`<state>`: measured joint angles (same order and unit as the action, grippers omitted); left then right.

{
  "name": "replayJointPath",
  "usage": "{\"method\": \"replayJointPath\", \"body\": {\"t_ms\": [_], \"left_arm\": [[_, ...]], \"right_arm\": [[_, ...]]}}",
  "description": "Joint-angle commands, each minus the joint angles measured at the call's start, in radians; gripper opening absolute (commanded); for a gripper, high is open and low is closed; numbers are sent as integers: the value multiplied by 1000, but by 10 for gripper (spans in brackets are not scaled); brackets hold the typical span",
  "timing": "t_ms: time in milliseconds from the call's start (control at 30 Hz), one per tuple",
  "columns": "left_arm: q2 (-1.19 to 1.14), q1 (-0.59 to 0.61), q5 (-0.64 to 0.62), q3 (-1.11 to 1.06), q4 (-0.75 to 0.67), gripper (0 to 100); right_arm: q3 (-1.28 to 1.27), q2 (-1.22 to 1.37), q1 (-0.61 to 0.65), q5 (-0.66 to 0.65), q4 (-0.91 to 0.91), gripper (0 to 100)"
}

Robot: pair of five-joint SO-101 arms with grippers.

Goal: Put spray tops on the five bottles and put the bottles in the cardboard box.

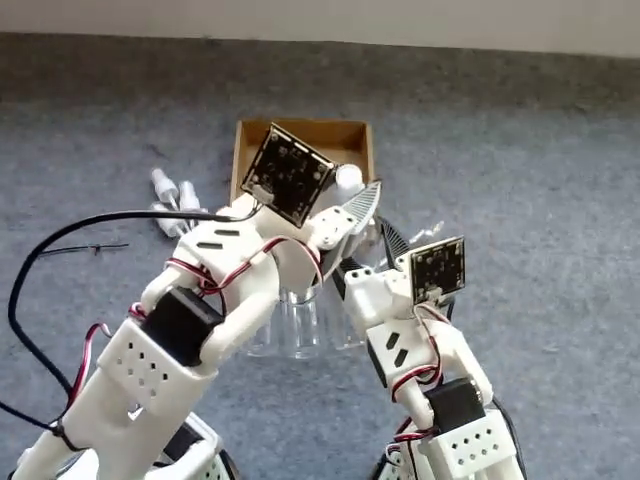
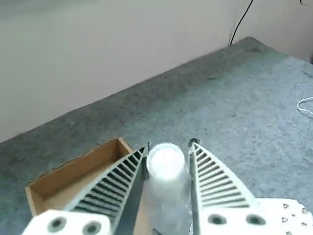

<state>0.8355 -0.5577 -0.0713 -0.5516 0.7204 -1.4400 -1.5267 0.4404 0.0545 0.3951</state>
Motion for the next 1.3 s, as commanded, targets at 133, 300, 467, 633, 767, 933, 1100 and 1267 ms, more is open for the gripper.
{"method": "replayJointPath", "body": {"t_ms": [133,300,467,633,767,933,1100,1267], "left_arm": [[19,13,5,120,80,189],[19,73,6,163,78,188],[7,166,6,194,81,143],[-27,136,34,145,84,158],[-27,102,37,142,84,158],[-35,96,41,84,80,158],[-36,96,41,-1,17,158],[-38,96,41,-25,-21,158]], "right_arm": [[45,-16,-10,9,-19,5],[45,-16,-10,9,-19,5],[45,-16,-10,9,-19,5],[45,-16,-10,9,-19,5],[45,-16,-10,8,-19,5],[45,-16,-10,8,-19,5],[45,-16,-10,8,-19,5],[44,-16,-10,8,-19,5]]}}
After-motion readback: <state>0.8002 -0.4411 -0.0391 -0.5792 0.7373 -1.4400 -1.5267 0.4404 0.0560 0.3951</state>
